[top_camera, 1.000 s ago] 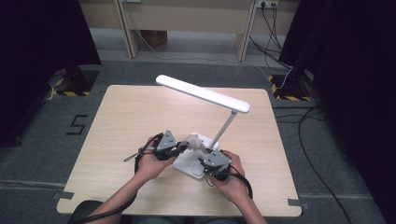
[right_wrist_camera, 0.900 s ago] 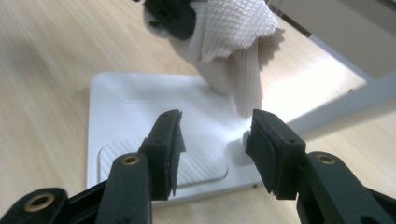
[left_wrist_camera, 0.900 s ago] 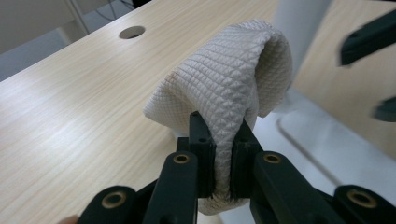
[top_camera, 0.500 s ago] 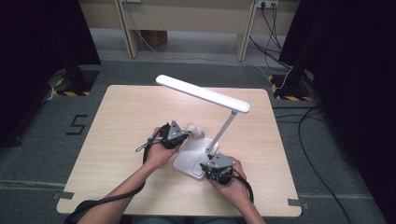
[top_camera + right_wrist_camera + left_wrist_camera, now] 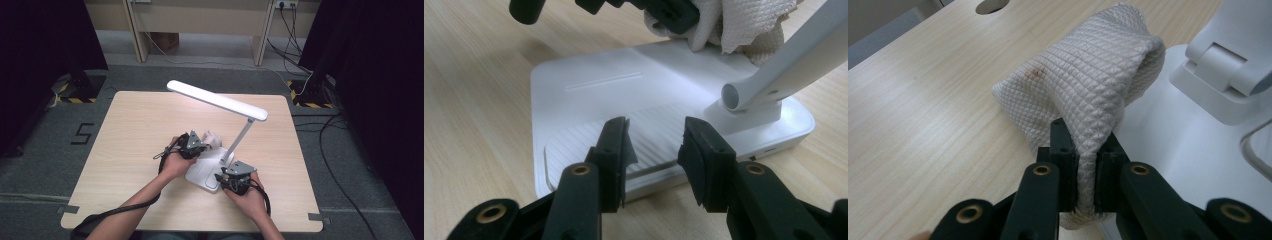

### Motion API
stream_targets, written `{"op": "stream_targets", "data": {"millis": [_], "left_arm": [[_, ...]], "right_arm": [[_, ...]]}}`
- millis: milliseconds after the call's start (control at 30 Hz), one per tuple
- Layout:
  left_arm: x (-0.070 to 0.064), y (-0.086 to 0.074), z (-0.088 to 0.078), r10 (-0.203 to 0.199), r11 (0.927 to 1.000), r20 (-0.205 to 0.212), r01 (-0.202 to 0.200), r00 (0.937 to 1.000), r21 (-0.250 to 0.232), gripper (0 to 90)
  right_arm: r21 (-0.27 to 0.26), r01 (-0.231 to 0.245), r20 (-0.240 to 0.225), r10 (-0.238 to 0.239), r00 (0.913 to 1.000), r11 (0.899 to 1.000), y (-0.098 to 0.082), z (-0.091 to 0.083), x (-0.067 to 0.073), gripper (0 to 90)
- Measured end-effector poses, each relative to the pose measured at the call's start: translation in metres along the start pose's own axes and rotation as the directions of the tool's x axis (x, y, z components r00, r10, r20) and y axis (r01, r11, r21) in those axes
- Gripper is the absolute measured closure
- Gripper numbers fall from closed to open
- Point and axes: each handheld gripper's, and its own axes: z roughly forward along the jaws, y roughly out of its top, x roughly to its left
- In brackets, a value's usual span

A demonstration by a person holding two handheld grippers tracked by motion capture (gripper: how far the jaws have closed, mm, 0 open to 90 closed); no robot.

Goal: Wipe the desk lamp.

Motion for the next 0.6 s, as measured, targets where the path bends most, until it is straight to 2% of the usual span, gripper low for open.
{"op": "stream_targets", "data": {"millis": [100, 167, 267, 367, 433, 533, 600], "left_arm": [[-0.001, 0.000, 0.000, -0.002, 1.0000, 0.006, 0.002, 1.0000, 0.006, 82.4], [-0.002, -0.001, 0.000, -0.008, 0.9999, 0.008, 0.008, 0.9999, 0.007, 82.4], [-0.004, -0.002, -0.001, -0.010, 0.9999, 0.016, 0.010, 0.9998, 0.008, 82.4], [-0.006, -0.004, -0.003, 0.006, 0.9996, 0.024, -0.007, 0.9997, 0.027, 82.4], [-0.006, -0.004, -0.004, 0.001, 0.9994, 0.023, -0.002, 0.9997, 0.035, 82.4], [-0.007, -0.004, -0.005, -0.002, 0.9990, 0.021, 0.001, 0.9998, 0.045, 82.4], [-0.007, -0.004, -0.005, -0.001, 0.9988, 0.025, 0.000, 0.9997, 0.048, 82.4]], "right_arm": [[0.001, -0.012, -0.002, 0.012, 0.9999, 1.000, 0.000, 0.000, -0.001, 61.6], [-0.002, -0.011, 0.018, 0.011, 0.9998, 1.000, 0.000, -0.001, -0.002, 60.5], [-0.090, -0.070, 0.056, 0.075, 0.9956, 0.993, 0.006, -0.015, -0.012, 55.7], [-0.191, -0.053, 0.136, 0.080, 0.9875, 0.980, 0.019, -0.039, -0.024, 48.4], [-0.262, -0.026, 0.179, 0.075, 0.9809, 0.965, 0.030, -0.053, -0.030, 43.8], [-0.320, 0.028, 0.204, 0.040, 0.9781, 0.947, 0.042, -0.062, -0.034, 39.5], [-0.342, 0.037, 0.202, 0.035, 0.9787, 0.939, 0.047, -0.064, -0.036, 39.1]]}}
